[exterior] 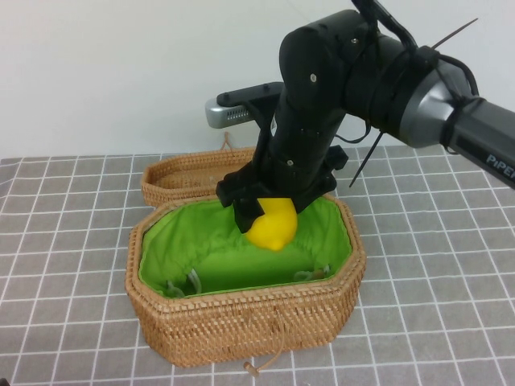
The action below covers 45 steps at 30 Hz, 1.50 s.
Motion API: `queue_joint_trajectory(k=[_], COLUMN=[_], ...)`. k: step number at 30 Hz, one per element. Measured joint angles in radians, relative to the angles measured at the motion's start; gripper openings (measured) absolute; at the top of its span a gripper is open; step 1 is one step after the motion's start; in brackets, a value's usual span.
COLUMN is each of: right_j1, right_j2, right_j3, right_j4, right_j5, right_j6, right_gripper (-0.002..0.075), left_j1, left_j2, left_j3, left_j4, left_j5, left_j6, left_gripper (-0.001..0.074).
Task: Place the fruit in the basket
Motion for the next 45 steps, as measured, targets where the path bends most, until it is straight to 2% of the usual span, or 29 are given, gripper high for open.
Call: queue_joint_trajectory(k=[6,14,16,19,21,22,24,28,37,40,45], right_j1=[0.0,0.0,0.0,0.0,0.0,0.0,0.0,0.0,0.0,0.0,0.0], right_j2=[0.0,0.0,-0.006,-0.025,-0.046,-0.054,-0.081,-0.126,-0.269,-0.384,-0.64], right_j3=[0.0,0.0,0.0,0.0,0.0,0.0,0.0,0.0,0.04,0.16,0.486], right_j4=[0.0,0.0,0.0,0.013,0.022,0.022,0.022,0.037,0.039,0.039,0.055], right_j5=[0.0,0.0,0.0,0.0,0.0,0.0,0.0,0.0,0.0,-0.023,-0.182], right_j6=[-0.013,-0.033,-0.033,-0.065,-0.08,-0.089,-0.152,-0.249,-0.351,-0.367,-0.381], right_gripper=[0.0679,0.0682,0.062,0.0389,0.0185,0.0121,0.0052,0.0013,0.0003,0.0003,0.0003], left_j1=[0.0,0.0,0.0,0.0,0.0,0.0,0.0,0.0,0.0,0.0,0.0], left_j2=[0.0,0.0,0.0,0.0,0.0,0.0,0.0,0.0,0.0,0.0,0.0], left_j3=[0.0,0.0,0.0,0.0,0.0,0.0,0.0,0.0,0.0,0.0,0.0], left_j4=[0.0,0.0,0.0,0.0,0.0,0.0,0.0,0.0,0.0,0.0,0.0], left_j5=[0.0,0.0,0.0,0.0,0.0,0.0,0.002,0.002,0.002,0.002,0.002], left_j6=[0.0,0.0,0.0,0.0,0.0,0.0,0.0,0.0,0.0,0.0,0.0], left_gripper=[0.0001,0.0001,0.0001,0.0001,0.0001,0.0001,0.0001,0.0001,0.0,0.0001,0.0001])
